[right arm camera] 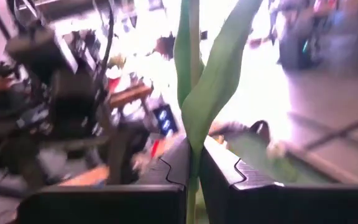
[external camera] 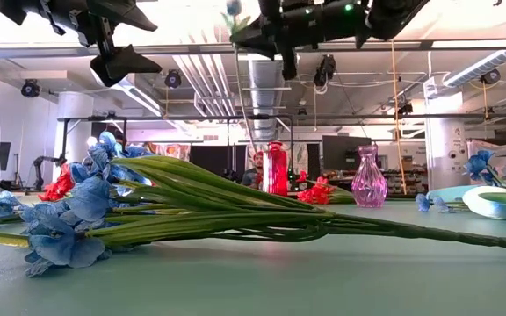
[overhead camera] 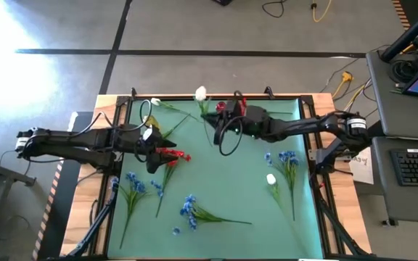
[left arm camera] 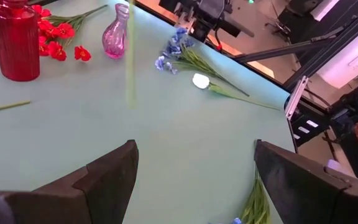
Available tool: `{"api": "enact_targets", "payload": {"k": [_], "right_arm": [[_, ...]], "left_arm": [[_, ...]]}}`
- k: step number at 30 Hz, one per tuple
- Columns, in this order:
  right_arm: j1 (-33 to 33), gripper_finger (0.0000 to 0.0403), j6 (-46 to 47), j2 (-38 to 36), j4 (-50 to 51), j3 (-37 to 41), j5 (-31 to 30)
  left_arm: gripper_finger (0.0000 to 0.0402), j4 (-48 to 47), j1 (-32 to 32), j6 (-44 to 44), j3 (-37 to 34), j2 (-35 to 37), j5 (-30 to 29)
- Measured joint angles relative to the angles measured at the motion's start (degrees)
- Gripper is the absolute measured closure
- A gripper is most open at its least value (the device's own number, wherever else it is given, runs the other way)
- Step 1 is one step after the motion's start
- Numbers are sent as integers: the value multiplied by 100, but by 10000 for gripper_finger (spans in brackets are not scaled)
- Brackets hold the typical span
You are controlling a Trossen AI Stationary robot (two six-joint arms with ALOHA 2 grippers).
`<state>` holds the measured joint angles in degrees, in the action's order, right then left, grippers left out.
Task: Sort flowers into vase by color
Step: Put the center white flower into the red vase
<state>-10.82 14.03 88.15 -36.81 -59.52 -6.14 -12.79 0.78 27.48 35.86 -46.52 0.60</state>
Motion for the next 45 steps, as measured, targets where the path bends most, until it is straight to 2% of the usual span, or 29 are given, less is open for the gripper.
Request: {"api": "enact_targets", "payload": {"k": [7,13,18,36,45], "right_arm": [[-755,385,-574,-6,-1389,256,-1],[-1445,385,-661,-219,-1757,562,1],[-1861,385,-331,-489,-1788,659,4],[-2024,385,-250,-573,-1794,696,10],[-2023,385,-133,-225,-1852,705,2]], "left_arm": [[93,17,0,56,0,-171,-115],[93,120,2,207,0,-307,-142],[93,390,0,300,0,-385,-151],[93,485,0,204,0,-466,-170],[93,619,0,193,0,-466,-170]]}}
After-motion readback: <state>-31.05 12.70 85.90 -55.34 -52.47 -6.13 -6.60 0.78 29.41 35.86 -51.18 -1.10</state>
